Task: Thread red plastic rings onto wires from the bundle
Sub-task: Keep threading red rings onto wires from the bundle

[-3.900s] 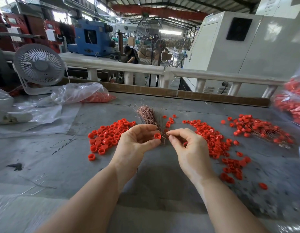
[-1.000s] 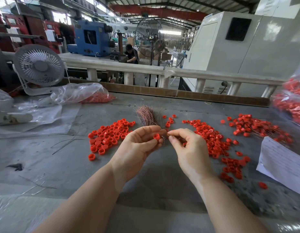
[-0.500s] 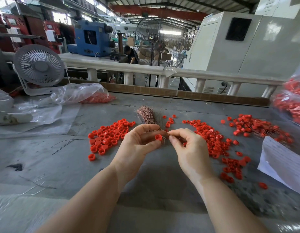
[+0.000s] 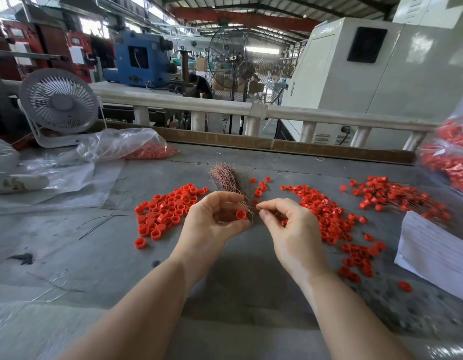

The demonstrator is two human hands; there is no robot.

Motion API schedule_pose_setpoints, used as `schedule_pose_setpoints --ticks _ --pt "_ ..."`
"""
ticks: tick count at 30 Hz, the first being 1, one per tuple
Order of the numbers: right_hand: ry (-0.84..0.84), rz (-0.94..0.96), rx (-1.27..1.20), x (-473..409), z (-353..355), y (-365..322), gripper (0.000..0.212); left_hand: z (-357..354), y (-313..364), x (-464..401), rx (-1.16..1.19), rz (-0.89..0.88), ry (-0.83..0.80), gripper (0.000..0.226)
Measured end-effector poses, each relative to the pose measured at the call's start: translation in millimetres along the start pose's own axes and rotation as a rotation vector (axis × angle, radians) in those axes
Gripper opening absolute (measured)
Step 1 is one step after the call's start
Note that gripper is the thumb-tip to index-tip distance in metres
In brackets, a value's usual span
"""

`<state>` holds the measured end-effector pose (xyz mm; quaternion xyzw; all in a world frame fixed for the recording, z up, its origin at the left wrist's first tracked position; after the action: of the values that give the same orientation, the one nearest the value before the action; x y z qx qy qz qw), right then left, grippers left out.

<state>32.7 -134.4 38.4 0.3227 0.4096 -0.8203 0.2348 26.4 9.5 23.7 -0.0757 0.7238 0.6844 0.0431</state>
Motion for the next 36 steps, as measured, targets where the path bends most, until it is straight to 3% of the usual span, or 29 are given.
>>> schedule_pose_setpoints --ticks 12,21,27,36 --pt "-0.004 0.008 -0.025 0 -1 0 0.013 1 6 2 -0.158 -0.049 0.063 0.046" --pt "-0.004 0.004 -0.031 0 -1 1 0.013 1 3 1 -0.143 -0.044 0.059 0.046" --pt "0.001 0.010 -0.015 0 -1 2 0.012 -5 -1 1 -0.017 0.013 -0.037 0.035" --pt "0.024 0.033 -0.057 -1 1 -2 0.013 -8 -2 3 0.015 0.037 -0.105 0.039"
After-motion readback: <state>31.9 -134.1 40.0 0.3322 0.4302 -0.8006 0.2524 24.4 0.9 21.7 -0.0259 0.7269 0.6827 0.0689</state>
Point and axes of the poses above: each hand's wrist, its own x-axis away from the middle knuckle, its own z-axis out of the back of the hand, y = z × x, the point moved 6 cm from there along -x, towards the middle knuckle, and after that the axes turned 10 degrees about z, right-handed, at the moved point
